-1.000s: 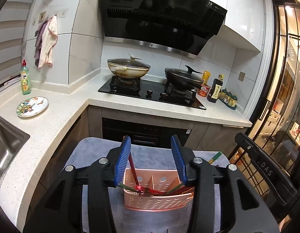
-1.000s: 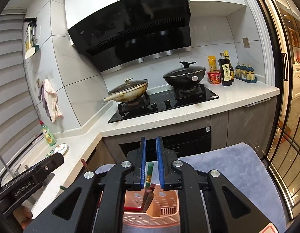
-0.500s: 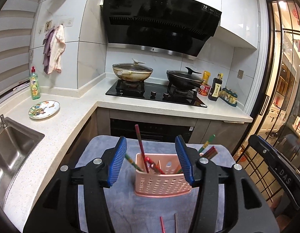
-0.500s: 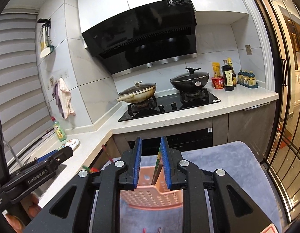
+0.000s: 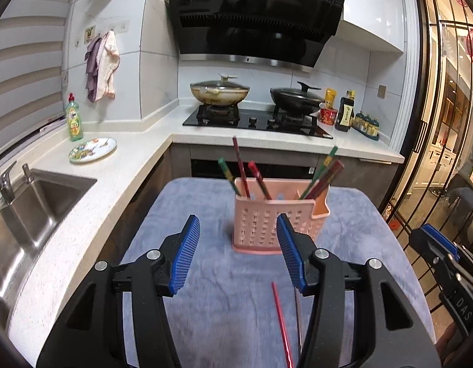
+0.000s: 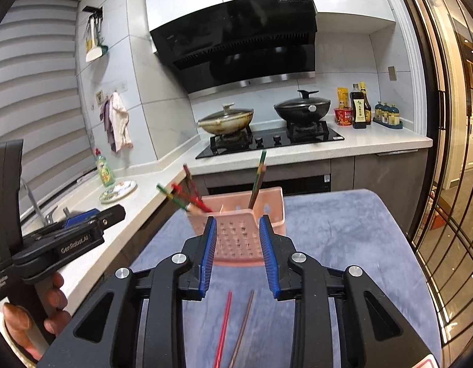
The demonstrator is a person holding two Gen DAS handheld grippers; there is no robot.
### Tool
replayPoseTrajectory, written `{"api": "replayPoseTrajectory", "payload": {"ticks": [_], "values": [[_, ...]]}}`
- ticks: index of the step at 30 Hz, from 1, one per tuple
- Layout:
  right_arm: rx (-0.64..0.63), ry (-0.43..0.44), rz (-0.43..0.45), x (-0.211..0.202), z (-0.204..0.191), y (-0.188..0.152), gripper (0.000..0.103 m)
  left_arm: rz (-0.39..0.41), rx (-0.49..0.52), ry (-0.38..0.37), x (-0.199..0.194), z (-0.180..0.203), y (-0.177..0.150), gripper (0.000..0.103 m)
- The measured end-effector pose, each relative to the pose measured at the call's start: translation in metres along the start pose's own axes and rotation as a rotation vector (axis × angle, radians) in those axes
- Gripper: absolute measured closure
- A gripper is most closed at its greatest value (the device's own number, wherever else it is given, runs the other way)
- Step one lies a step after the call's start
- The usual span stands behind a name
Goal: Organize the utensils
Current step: 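Move back to the row and grasp the brown chopstick with the right tool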
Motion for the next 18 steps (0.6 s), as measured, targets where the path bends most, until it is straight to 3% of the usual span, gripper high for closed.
{"api": "replayPoseTrajectory", "payload": {"ticks": [11,18], "values": [[0.042,0.032,-0.181,-0.009,-0.03,-0.114,0.074,-0.086,0.009,0.071,-0.016,-0.034,-0.088,0.049],[0.074,0.036,-0.26,-0.002,-0.04,-0.163,0.074,-0.159,-0.007,0.089,-0.015,-0.047,-0.137,0.049]]}}
Point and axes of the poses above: each gripper's, at about its wrist camera, not at the fingertips, and x roughly the way its jaws point, z to its right, y to its top, the point moved 8 cm from there along x, roughly the way its jaws point, and after that the axes turned 12 degrees about -x, right-handed, at the moved point
